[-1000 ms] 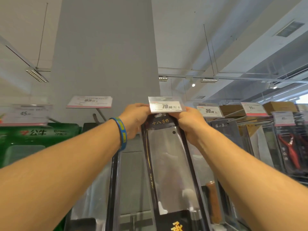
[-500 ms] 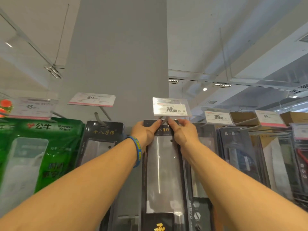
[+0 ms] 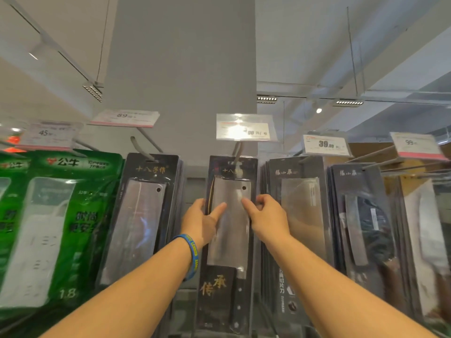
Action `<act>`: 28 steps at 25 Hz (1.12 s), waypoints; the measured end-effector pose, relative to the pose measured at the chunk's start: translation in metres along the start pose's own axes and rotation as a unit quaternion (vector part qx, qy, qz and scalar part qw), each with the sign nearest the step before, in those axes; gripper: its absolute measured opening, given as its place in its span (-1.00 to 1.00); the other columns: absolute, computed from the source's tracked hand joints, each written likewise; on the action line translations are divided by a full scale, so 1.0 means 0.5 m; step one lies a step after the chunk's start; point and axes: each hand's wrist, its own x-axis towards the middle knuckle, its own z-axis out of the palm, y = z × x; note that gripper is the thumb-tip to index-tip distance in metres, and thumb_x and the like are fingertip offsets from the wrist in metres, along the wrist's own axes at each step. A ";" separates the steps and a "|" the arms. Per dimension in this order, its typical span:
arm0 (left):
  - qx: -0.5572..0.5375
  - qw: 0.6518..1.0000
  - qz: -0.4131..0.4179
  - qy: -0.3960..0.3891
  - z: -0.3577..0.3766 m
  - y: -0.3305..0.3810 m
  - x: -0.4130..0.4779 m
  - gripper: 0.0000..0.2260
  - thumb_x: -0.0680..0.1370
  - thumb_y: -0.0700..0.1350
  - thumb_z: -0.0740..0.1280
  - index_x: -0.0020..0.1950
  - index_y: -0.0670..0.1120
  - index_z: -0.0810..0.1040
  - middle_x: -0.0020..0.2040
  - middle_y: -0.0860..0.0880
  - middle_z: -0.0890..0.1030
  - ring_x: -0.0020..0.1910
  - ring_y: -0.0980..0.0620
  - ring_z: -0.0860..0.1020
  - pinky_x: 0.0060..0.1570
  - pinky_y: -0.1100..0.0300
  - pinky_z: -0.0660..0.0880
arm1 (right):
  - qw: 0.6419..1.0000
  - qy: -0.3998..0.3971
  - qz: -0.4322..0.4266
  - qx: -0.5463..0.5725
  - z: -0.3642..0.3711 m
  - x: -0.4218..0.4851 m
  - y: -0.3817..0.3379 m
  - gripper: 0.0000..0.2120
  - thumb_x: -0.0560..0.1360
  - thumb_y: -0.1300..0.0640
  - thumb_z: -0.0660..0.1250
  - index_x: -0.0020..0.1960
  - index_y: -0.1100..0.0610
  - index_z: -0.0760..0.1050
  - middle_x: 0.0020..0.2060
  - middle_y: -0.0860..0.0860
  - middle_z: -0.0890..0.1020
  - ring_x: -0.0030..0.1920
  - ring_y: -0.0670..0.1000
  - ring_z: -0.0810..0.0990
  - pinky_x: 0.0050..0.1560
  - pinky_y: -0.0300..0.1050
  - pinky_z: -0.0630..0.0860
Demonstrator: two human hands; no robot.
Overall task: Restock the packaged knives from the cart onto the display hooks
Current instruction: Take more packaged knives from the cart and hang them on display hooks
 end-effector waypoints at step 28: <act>-0.072 0.741 -0.272 -0.609 0.206 -0.384 -1.091 -0.80 0.63 -0.25 0.27 -0.11 -0.07 0.63 -0.25 -0.06 0.64 -0.54 0.20 0.50 -0.55 0.41 0.35 | 0.845 0.163 0.510 0.019 -0.420 -1.317 0.441 -0.84 0.67 0.20 0.27 0.03 0.08 0.63 -0.24 0.06 0.71 -0.41 -0.02 0.60 -0.40 -0.26 0.46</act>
